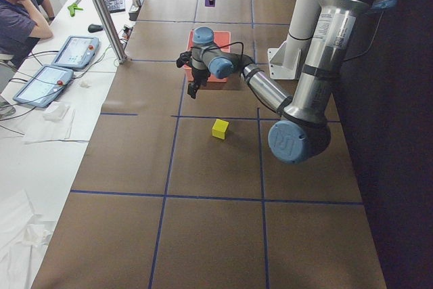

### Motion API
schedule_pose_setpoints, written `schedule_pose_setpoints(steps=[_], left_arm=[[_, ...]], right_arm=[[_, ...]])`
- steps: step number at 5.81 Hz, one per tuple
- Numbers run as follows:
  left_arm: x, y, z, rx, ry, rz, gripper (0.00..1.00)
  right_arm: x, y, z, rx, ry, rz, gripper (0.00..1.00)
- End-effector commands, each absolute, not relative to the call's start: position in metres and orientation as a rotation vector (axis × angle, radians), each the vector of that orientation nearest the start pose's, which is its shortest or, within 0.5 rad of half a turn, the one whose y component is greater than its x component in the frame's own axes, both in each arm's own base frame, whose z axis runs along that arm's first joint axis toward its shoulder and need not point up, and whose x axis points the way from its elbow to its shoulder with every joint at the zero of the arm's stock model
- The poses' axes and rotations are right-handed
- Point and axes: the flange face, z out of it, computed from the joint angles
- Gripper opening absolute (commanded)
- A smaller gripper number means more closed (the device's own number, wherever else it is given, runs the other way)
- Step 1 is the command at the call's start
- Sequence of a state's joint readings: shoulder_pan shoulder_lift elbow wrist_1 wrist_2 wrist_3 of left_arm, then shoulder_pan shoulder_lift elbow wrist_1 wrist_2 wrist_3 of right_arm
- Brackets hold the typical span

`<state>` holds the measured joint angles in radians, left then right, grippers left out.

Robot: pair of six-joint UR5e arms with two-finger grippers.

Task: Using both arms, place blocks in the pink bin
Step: 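Lift the purple cube with the right gripper and carry it over the bin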

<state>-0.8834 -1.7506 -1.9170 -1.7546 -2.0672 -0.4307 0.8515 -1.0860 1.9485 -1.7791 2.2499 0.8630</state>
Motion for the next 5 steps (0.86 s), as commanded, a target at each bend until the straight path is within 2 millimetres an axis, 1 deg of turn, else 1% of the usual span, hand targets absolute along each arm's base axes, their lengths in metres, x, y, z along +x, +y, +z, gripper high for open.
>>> schedule_pose_setpoints(steps=[1,2,3,4,5], left_arm=[[0.213,-0.463,0.457,0.364,0.783,0.469,1.0],[0.201,-0.451,0.48,0.362,0.787,0.47,1.0],[0.19,-0.434,0.503,0.364,0.793,0.461,1.0],[0.186,-0.427,0.511,0.363,0.8,0.443,1.0],[0.19,-0.428,0.505,0.316,0.825,0.317,1.0]], right_arm=[[-0.432,-0.474,0.164,-0.041,-0.879,0.04,0.53],[-0.477,-0.468,0.148,-0.048,-0.852,0.075,0.55],[-0.511,-0.462,0.148,-0.027,-0.836,0.093,0.7],[-0.517,-0.457,0.153,-0.008,-0.824,0.085,0.99],[-0.516,-0.458,0.155,-0.004,-0.823,0.067,1.0]])
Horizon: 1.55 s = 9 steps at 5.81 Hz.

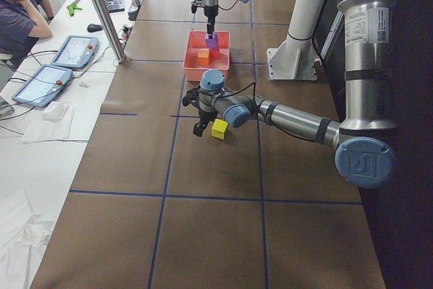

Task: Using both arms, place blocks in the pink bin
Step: 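Release the purple cube in the bin while the left gripper reaches the yellow cube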

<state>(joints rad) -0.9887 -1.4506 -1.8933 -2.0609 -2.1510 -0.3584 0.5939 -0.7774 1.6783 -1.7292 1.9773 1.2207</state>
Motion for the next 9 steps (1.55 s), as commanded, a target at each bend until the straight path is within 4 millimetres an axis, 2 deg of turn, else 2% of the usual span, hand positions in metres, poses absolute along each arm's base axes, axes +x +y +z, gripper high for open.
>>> schedule_pose_setpoints(steps=[1,2,3,4,5,6,7,9], left_arm=[[0.188,-0.427,0.505,0.346,0.844,0.308,1.0],[0.197,-0.423,0.512,0.367,0.869,0.319,1.0],[0.216,-0.408,0.514,0.341,0.899,0.285,1.0],[0.248,-0.393,0.513,0.367,0.882,0.268,1.0],[0.278,-0.375,0.506,0.37,0.883,0.264,1.0],[0.285,-0.37,0.507,0.364,0.88,0.275,1.0],[0.299,-0.363,0.517,0.352,0.856,0.273,1.0],[0.313,-0.36,0.536,0.329,0.821,0.27,1.0]], right_arm=[[-0.5,-0.474,0.155,0.016,-0.827,0.037,1.0],[-0.479,-0.49,0.162,0.016,-0.839,-0.005,1.0],[-0.452,-0.498,0.174,0.026,-0.854,-0.035,1.0],[-0.42,-0.492,0.194,0.057,-0.854,-0.085,1.0],[-0.398,-0.487,0.21,0.072,-0.855,-0.111,1.0],[-0.396,-0.488,0.21,0.073,-0.855,-0.109,1.0],[-0.395,-0.487,0.212,0.072,-0.853,-0.109,1.0],[-0.394,-0.486,0.215,0.072,-0.852,-0.11,1.0]])
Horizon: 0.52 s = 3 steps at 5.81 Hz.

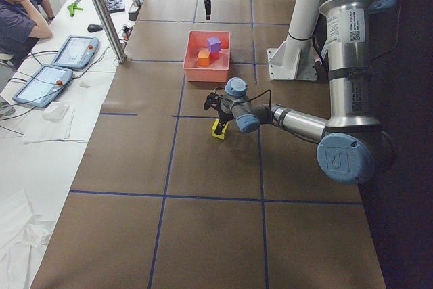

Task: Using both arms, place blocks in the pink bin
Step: 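Release the purple cube in the bin while the left gripper reaches the yellow cube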

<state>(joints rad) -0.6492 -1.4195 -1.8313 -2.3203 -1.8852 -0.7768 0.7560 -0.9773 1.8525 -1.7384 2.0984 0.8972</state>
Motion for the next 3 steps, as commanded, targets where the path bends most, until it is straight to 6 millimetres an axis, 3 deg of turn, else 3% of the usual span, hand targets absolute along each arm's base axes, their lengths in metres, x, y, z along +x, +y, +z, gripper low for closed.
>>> schedule_pose_setpoints(steps=[1,2,3], left_arm=[[0.313,-0.36,0.535,0.326,0.824,0.269,0.52],[0.312,-0.359,0.528,0.315,0.824,0.271,0.17],[0.313,-0.359,0.49,0.294,0.826,0.275,0.17]], right_arm=[[-0.393,-0.486,0.215,0.073,-0.853,-0.109,1.0],[-0.388,-0.484,0.217,0.076,-0.854,-0.108,1.0],[-0.372,-0.482,0.222,0.101,-0.855,-0.131,1.0]])
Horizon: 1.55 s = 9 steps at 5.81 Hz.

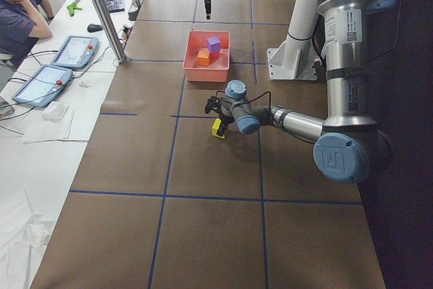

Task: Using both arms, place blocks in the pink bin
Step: 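Grasp the yellow cube with the left gripper and lift it, then carry the yellow cube into the pink bin and release it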

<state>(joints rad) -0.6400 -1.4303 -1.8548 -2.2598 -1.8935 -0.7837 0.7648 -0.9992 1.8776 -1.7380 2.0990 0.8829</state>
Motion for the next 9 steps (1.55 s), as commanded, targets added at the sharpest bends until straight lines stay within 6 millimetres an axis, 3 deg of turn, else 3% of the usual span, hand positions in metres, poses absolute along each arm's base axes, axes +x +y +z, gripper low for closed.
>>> schedule_pose_setpoints(steps=[1,2,4,5,7,8,9], left_arm=[[0.309,-0.362,0.424,0.268,0.808,0.262,0.17],[0.314,-0.372,0.35,0.258,0.79,0.249,0.18],[0.351,-0.395,0.212,0.196,0.776,0.168,0.18],[0.377,-0.403,0.175,0.16,0.797,0.092,0.18],[0.466,-0.435,0.124,0.097,0.804,0.024,0.18],[0.495,-0.444,0.132,0.104,0.822,0.03,0.44],[0.499,-0.445,0.137,0.123,0.817,0.028,0.99]], right_arm=[[-0.358,-0.488,0.227,0.124,-0.85,-0.15,1.0],[-0.342,-0.491,0.238,0.145,-0.838,-0.173,1.0],[-0.271,-0.504,0.289,0.149,-0.844,-0.264,1.0],[-0.231,-0.513,0.32,0.171,-0.822,-0.307,1.0],[-0.158,-0.516,0.381,0.2,-0.793,-0.39,1.0],[-0.133,-0.511,0.405,0.207,-0.785,-0.425,1.0],[-0.116,-0.504,0.422,0.204,-0.781,-0.434,1.0]])
